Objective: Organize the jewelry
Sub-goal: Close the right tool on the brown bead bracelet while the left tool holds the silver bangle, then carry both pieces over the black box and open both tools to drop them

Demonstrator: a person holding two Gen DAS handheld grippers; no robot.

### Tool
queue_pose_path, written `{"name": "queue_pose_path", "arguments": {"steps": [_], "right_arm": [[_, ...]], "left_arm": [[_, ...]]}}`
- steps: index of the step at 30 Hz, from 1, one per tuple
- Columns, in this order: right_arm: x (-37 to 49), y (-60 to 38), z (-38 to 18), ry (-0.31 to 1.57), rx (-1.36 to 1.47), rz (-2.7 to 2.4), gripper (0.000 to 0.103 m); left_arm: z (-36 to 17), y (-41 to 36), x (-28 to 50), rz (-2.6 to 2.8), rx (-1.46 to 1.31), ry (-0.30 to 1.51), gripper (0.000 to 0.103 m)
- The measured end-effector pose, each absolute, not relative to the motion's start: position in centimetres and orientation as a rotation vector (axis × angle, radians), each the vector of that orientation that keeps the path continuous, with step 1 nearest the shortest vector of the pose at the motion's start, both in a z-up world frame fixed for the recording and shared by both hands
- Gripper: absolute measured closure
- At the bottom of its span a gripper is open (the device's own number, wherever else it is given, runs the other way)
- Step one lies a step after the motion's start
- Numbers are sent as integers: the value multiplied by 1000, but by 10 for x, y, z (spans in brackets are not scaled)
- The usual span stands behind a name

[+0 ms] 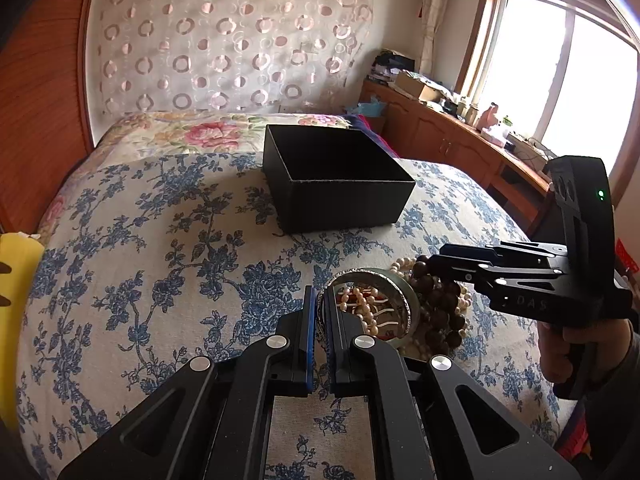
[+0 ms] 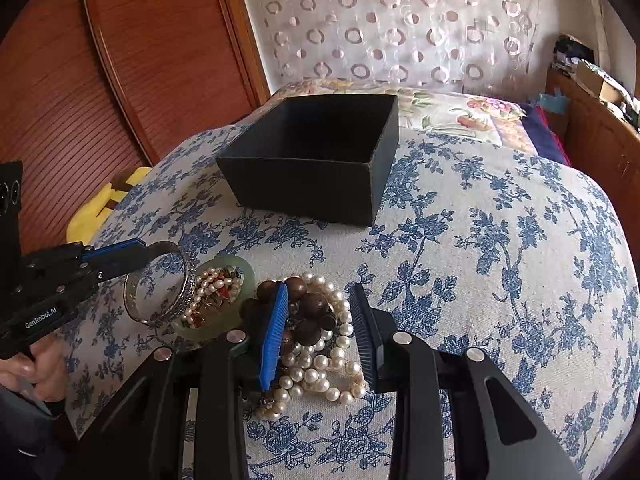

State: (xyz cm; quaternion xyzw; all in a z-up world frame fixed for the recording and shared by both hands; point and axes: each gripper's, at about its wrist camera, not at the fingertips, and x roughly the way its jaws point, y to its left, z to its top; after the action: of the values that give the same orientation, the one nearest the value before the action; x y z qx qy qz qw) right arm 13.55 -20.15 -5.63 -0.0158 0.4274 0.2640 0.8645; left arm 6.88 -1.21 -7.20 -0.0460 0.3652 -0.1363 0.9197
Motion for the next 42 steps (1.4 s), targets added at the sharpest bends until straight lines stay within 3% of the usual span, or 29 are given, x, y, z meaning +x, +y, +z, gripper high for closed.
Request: {"name": "queue_pose_path", "arguments": {"steps": [1,5,7,28,42], "right_arm": [[137,-202,-57,904,-21,559,68],[135,-202,-57,917,7,593,84],[131,-200,-57,911,-9,598,86],[94,-195,21,674,-98,640,87],[120,-201,59,592,-114,621,87]], "left_arm": [[-72,-12,69,-280,-95,751,100],[-72,-12,69,-280,-96,750,100],[-72,-12,69,-280,-94,750,100],[-44,-4,69,-258,-89,666,100],[-31,-4,86,-262,-74,632,99]]}}
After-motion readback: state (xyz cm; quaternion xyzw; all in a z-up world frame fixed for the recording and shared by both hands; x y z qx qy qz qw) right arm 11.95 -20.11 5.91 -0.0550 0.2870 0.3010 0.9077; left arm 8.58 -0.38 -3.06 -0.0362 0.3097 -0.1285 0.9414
